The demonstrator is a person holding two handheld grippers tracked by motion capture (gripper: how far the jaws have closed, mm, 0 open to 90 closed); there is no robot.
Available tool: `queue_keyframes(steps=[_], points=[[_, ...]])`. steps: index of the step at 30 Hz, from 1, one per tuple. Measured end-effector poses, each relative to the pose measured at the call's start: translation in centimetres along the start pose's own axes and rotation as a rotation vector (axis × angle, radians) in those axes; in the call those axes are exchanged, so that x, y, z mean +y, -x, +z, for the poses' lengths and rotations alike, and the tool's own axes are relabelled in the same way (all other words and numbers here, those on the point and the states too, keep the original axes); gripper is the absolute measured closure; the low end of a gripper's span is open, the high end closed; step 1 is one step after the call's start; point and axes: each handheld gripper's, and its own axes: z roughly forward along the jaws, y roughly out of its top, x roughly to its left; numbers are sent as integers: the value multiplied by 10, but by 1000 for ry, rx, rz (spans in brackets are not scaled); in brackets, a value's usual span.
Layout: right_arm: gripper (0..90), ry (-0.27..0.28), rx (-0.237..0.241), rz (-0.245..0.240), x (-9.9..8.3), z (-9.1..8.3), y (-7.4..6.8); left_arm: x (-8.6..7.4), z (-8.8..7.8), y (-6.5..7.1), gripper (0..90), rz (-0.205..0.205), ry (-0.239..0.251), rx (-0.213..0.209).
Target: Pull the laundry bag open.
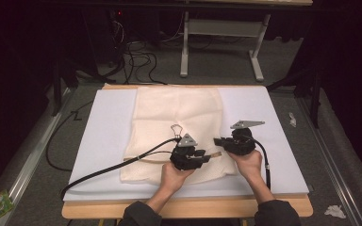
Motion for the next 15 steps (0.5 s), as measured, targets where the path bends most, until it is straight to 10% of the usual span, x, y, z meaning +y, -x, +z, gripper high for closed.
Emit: queue_keyframes(steps=[15], points=[[872, -3, 4, -3, 1, 1, -1, 4, 11, 5, 662, -6, -3, -30]])
